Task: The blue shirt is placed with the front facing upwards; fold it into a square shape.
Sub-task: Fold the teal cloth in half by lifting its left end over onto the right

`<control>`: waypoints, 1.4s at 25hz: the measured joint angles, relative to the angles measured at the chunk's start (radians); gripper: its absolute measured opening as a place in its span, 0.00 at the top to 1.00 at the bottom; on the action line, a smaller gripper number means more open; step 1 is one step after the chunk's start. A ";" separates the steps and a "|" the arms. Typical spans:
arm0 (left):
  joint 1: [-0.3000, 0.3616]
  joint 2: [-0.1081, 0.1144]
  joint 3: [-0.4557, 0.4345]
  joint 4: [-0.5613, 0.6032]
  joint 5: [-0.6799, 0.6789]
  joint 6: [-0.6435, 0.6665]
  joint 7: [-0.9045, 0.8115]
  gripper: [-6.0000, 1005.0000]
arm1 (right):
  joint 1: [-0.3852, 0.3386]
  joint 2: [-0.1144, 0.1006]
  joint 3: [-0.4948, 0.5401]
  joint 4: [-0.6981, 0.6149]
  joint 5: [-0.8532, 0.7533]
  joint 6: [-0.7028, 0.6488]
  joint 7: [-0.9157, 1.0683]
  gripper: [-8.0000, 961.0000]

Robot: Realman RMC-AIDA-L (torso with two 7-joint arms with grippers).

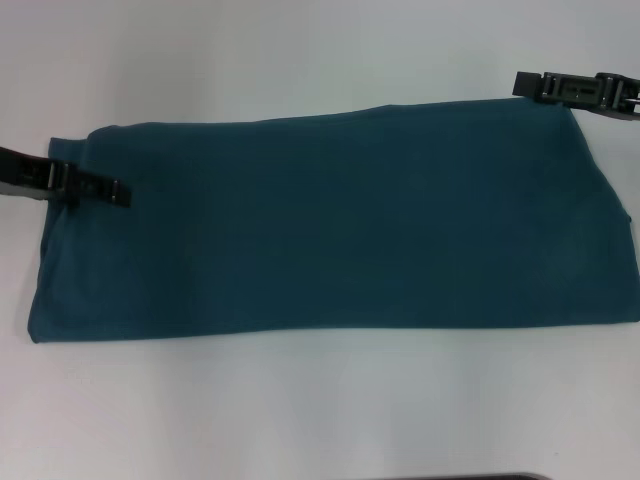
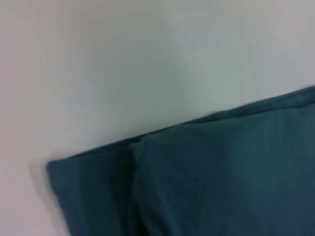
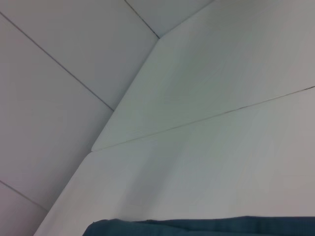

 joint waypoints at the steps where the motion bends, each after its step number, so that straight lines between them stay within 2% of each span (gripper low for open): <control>1: 0.000 0.000 0.000 0.004 0.002 -0.006 0.000 0.13 | 0.000 0.000 0.000 0.000 0.000 0.000 0.000 0.25; 17: 0.003 -0.001 0.024 0.053 0.018 -0.080 0.003 0.13 | 0.002 0.002 0.000 0.000 0.013 0.000 0.003 0.25; 35: 0.003 -0.002 0.026 0.063 0.021 -0.091 0.006 0.13 | 0.002 0.002 0.000 -0.003 0.014 0.002 0.000 0.25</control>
